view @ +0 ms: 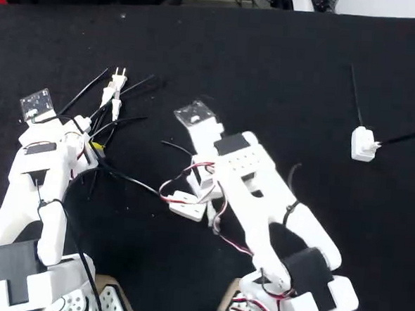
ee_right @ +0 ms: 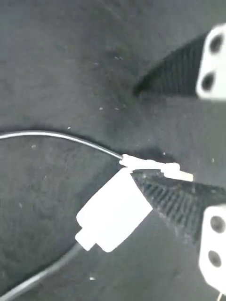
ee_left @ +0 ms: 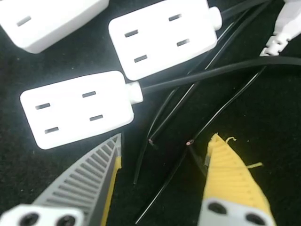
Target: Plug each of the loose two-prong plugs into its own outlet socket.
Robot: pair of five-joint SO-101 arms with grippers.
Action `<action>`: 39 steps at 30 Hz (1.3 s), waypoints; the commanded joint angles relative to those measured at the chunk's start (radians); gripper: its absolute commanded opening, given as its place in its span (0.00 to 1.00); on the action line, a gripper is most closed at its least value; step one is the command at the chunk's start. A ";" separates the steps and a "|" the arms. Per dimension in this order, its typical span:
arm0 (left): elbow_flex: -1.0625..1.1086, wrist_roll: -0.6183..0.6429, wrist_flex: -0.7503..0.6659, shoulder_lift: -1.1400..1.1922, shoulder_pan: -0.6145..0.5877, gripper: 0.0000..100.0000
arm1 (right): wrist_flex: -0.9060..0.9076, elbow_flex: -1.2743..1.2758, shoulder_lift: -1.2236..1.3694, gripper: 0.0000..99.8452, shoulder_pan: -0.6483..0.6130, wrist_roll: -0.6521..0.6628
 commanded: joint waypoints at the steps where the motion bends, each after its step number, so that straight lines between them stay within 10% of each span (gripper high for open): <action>1: -0.008 0.005 -0.009 -0.031 -0.008 0.28 | 0.020 -0.077 -0.050 0.27 -0.008 0.180; 9: -0.008 0.003 -0.009 -0.031 -0.013 0.28 | 0.141 0.068 -0.090 0.25 0.094 1.284; 14: -0.018 0.006 -0.012 -0.037 -0.081 0.28 | 0.083 0.237 -0.229 0.25 0.138 1.682; 23: -0.039 0.009 -0.015 -0.035 -0.142 0.28 | -0.209 0.578 -0.423 0.25 0.123 1.901; 39: -0.041 0.009 -0.017 -0.035 -0.139 0.28 | -0.215 0.694 -0.642 0.25 0.011 1.873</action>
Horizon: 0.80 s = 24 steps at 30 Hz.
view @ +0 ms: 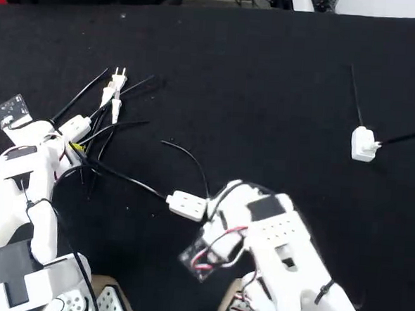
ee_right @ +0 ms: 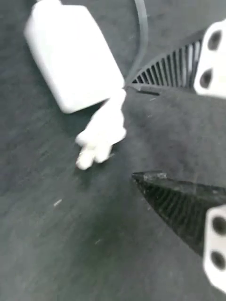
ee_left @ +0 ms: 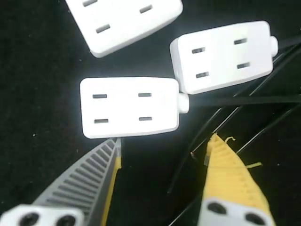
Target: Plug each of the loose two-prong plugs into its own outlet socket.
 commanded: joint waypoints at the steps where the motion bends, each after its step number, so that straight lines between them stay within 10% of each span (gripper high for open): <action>1: -0.041 0.009 -0.017 -0.034 -0.005 0.28 | 0.003 0.039 -0.025 0.24 -0.069 -0.031; 24: -0.038 0.009 -0.017 -0.028 -0.005 0.28 | -0.037 0.005 -0.031 0.01 -0.069 -0.301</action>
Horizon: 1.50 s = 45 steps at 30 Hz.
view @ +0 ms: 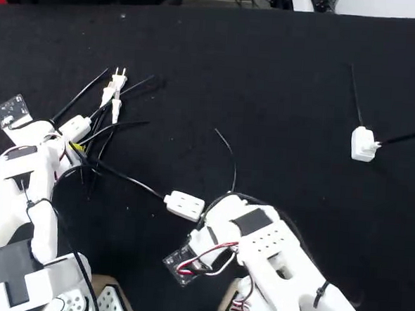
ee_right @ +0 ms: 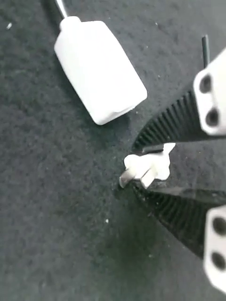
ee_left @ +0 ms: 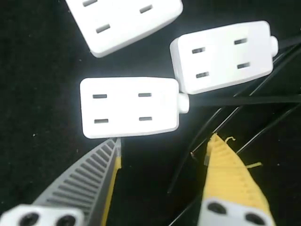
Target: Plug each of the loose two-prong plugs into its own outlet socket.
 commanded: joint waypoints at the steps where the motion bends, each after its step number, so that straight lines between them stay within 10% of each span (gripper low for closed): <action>1: -0.038 0.009 -0.017 -0.028 -0.005 0.28 | 0.121 -0.122 -0.012 0.01 0.049 -0.114; 8: -0.036 0.009 -0.017 -0.028 -0.005 0.28 | 0.385 -0.456 -0.005 0.01 0.130 -0.674; 16: -0.030 0.009 -0.017 -0.028 0.015 0.28 | 0.143 -0.268 0.096 0.01 0.193 -1.185; 28: -0.028 0.009 -0.011 -0.028 0.021 0.28 | 0.055 -0.549 0.624 0.01 0.269 -1.244; 36: -0.028 0.008 -0.012 -0.028 0.021 0.28 | 0.049 -0.516 0.636 0.22 0.287 -1.145; 45: -0.028 0.008 -0.015 -0.028 0.021 0.28 | 0.049 -0.516 0.615 0.20 0.354 -1.022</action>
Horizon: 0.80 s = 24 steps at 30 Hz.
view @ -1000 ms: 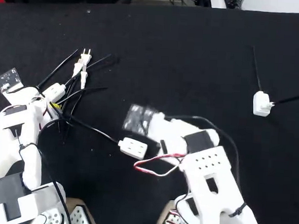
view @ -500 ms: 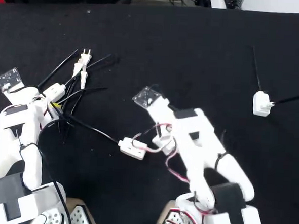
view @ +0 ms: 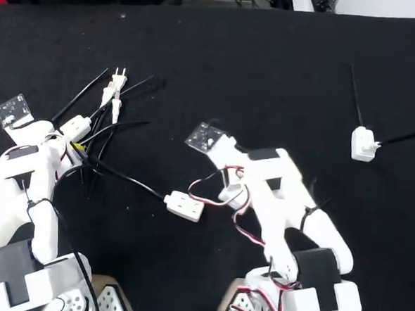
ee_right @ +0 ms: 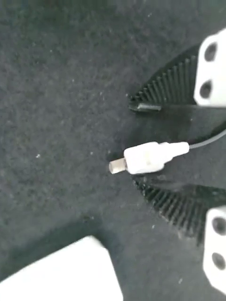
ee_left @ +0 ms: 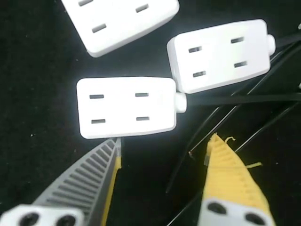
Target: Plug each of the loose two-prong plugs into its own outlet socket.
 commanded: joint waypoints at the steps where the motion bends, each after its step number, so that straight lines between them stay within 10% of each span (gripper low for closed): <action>1: -0.028 0.008 -0.015 -0.028 0.013 0.28 | -0.015 -0.016 -0.033 0.20 0.071 0.072; 10: -0.030 0.008 -0.015 -0.028 0.015 0.28 | -0.025 0.048 -0.104 0.01 0.106 0.166; 24: -0.030 0.008 -0.015 -0.026 0.015 0.28 | -0.087 0.048 -0.097 0.06 0.021 0.091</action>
